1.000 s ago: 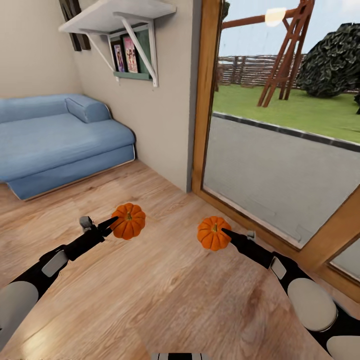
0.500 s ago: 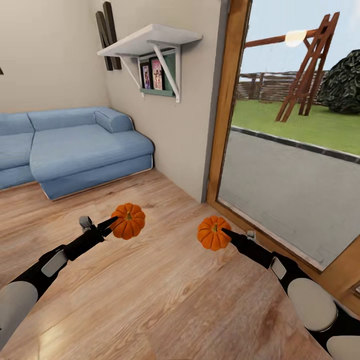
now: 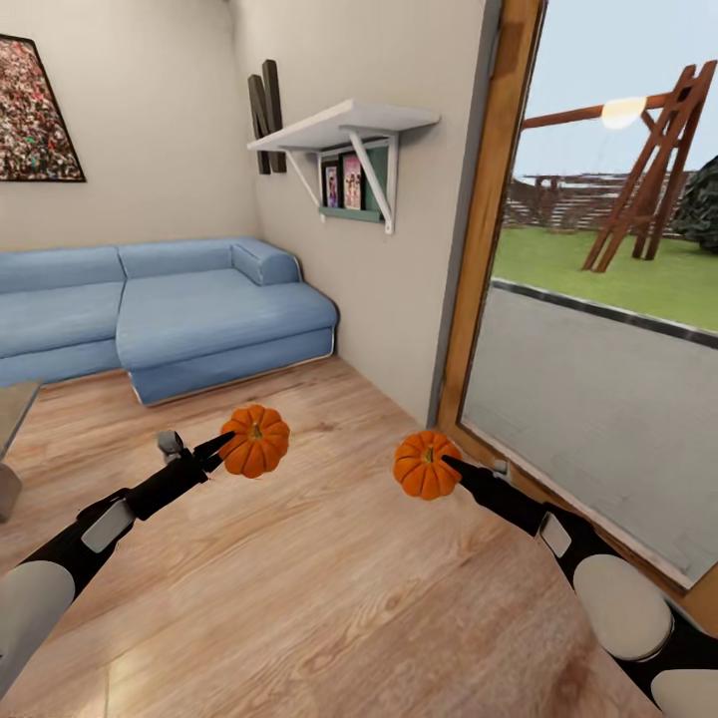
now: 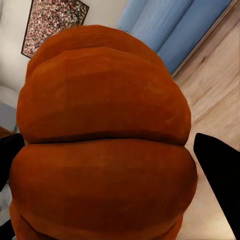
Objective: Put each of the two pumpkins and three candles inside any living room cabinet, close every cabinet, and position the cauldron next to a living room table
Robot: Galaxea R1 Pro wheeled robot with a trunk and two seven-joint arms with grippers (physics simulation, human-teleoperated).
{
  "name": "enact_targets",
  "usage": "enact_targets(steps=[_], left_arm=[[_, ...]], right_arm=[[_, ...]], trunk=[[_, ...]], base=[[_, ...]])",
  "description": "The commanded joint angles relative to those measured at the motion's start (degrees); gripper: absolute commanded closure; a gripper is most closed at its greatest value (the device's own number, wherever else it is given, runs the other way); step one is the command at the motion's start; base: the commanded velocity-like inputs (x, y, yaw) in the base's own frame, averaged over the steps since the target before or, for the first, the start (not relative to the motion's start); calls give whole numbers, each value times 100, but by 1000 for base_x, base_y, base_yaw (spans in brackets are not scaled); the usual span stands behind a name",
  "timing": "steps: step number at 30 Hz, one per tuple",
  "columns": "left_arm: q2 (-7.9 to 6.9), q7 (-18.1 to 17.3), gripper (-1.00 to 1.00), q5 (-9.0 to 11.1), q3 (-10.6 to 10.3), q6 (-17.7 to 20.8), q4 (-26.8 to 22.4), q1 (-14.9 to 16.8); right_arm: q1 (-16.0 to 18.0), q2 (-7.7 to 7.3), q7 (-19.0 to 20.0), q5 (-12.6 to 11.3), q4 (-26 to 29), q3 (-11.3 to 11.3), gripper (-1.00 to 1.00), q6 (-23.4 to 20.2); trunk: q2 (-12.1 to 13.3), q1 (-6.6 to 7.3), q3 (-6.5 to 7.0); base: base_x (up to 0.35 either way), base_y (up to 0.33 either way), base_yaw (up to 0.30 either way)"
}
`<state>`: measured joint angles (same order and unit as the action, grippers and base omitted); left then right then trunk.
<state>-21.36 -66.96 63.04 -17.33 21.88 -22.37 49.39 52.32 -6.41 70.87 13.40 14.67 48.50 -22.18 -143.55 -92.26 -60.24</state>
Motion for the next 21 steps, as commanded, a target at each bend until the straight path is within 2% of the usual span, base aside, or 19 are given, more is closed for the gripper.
enact_targets(steps=[1,16,21], left_arm=[[0,0,100,7,19,1,-1,1],[0,-1,100,5,11,1,4,1],[0,-1,100,7,11,1,5,1]], right_arm=[[-1,0,-3,5,0,2,100,3],[2,0,-3,-20,0,2,100,1],[3,0,-8,-17,0,2,100,-1]], trunk=[[2,2,26],[22,41,408],[29,54,524]], base=[[0,0,191],[0,0,172],[0,0,70]])
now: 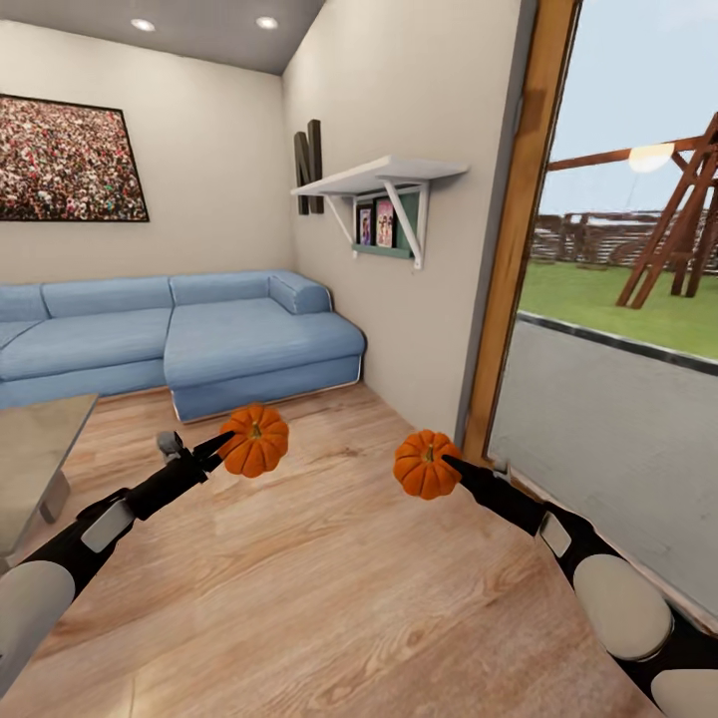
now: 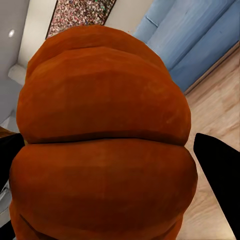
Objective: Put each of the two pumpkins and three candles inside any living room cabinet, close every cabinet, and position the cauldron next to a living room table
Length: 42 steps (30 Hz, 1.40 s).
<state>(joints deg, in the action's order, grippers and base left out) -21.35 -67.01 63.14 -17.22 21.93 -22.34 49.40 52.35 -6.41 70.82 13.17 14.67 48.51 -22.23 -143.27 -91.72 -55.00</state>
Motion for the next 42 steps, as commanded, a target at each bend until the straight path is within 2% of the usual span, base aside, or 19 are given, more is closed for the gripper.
enact_targets(steps=[1,10,15,18,26,28,30,33,35,38,42], left_arm=[[-1,4,100,-3,0,-4,1,0],[-1,4,100,-3,1,-4,1,0],[-1,11,100,-7,5,-4,1,0],[6,12,100,-10,2,0,1,0],[-4,12,100,-12,0,4,9,0],[0,20,100,-32,0,131,10,0],[22,41,100,-180,0,496,3,0],[57,45,100,-795,-4,771,-33,0],[27,31,100,-1050,-18,801,-13,-5],[-55,-1,100,-1165,-53,804,14,-13],[-93,-86,100,-1176,-502,804,6,-14]], right_arm=[[1,0,-6,3,0,1,100,5],[-3,0,-35,29,2,-6,100,7],[-2,0,-431,50,2,-19,100,14],[-4,13,-543,48,-5,-25,100,35],[-4,25,-600,61,-34,-31,100,44],[-2,82,-586,109,-39,-70,100,55],[-3,127,-584,226,-39,-149,100,59],[-5,148,-574,342,-42,-185,100,60],[-6,155,-576,363,-47,-196,100,56],[-6,157,-585,397,-51,-200,100,47],[-6,165,-583,866,-51,-201,100,35]], trunk=[[2,2,23],[328,182,188],[528,292,259],[649,358,288],[969,533,361],[1050,577,380],[1130,621,398],[1250,687,426],[1330,731,444],[1451,797,471],[1611,885,508]], base=[[0,0,9],[0,0,1],[0,0,0],[0,0,0],[0,0,0],[0,0,0],[0,0,0],[0,0,0],[0,0,2],[0,0,37],[0,0,58]])
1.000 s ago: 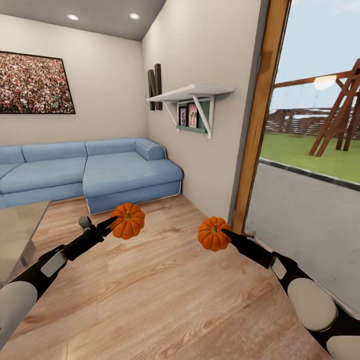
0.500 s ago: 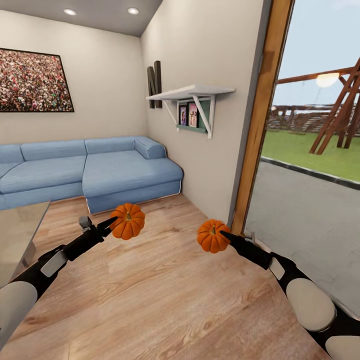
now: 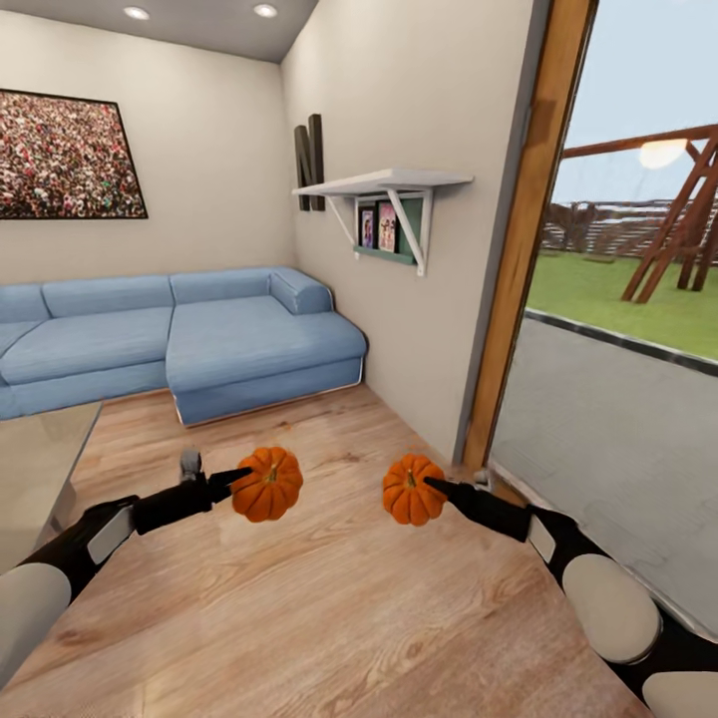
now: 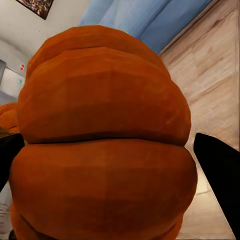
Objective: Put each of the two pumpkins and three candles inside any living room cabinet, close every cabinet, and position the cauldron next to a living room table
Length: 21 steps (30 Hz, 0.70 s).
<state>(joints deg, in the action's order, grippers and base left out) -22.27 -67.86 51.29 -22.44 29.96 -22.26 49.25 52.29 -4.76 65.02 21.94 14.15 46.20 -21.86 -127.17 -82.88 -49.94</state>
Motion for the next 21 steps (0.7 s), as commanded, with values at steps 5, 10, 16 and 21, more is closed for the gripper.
enact_targets(steps=[5,10,16,21], left_arm=[[-45,-637,100,6,-143,7,39,-29],[-192,-1037,100,4,-161,9,53,-65],[-143,-1052,100,-10,-259,3,650,-81],[203,-1139,100,8,-975,1,806,-98]], right_arm=[[1,150,38,189,-118,30,100,-12],[-4,166,84,211,-174,30,100,-21],[-245,152,211,1092,-179,29,100,-12],[-283,159,1300,1491,-184,30,100,-22]], trunk=[[202,111,46],[402,221,91],[643,352,146],[843,462,191]], base=[[0,0,61],[0,0,62],[0,0,62],[0,0,62]])
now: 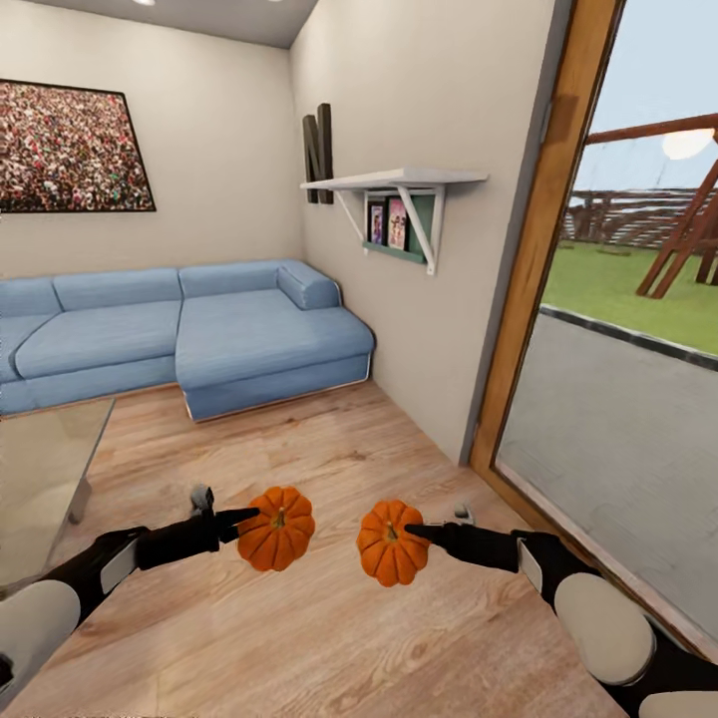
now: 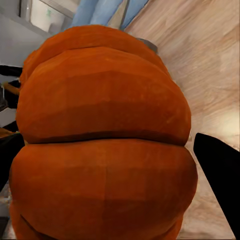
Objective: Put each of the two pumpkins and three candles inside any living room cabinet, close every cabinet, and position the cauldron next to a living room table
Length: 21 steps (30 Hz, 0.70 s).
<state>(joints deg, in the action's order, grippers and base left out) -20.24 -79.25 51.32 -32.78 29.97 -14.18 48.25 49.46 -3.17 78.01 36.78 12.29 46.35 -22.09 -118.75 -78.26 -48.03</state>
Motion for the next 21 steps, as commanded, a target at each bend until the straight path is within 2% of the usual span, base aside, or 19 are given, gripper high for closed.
enact_targets(steps=[1,5,6,8,14,16,18,21], left_arm=[[28,-9,100,6,0,0,21,1],[73,-16,100,2,-98,-11,162,0],[40,-16,100,3,-110,-18,183,0],[-133,-28,100,4,-117,-26,206,1],[-209,-43,100,13,-114,-35,259,2],[-170,-39,100,10,-119,-40,306,0],[-35,-34,100,2,-122,-45,348,0],[-14,-23,100,1,-123,-45,360,0]], right_arm=[[-2,5,71,76,2,15,100,2],[-12,8,180,186,-5,15,100,5],[-21,-6,199,196,-6,15,100,4],[-37,-20,214,195,1,21,100,3],[-70,16,199,196,-7,22,100,3],[-97,24,179,201,-4,22,100,3],[-116,16,170,197,-4,23,100,5],[-122,27,143,203,-7,18,100,10]], trunk=[[41,23,10],[202,111,46],[242,133,55],[322,176,73],[563,308,127],[643,352,145],[723,396,163],[844,462,190]], base=[[0,0,62],[0,0,62],[0,0,62],[0,0,62],[0,0,62],[0,0,62],[0,0,62],[0,0,62]])
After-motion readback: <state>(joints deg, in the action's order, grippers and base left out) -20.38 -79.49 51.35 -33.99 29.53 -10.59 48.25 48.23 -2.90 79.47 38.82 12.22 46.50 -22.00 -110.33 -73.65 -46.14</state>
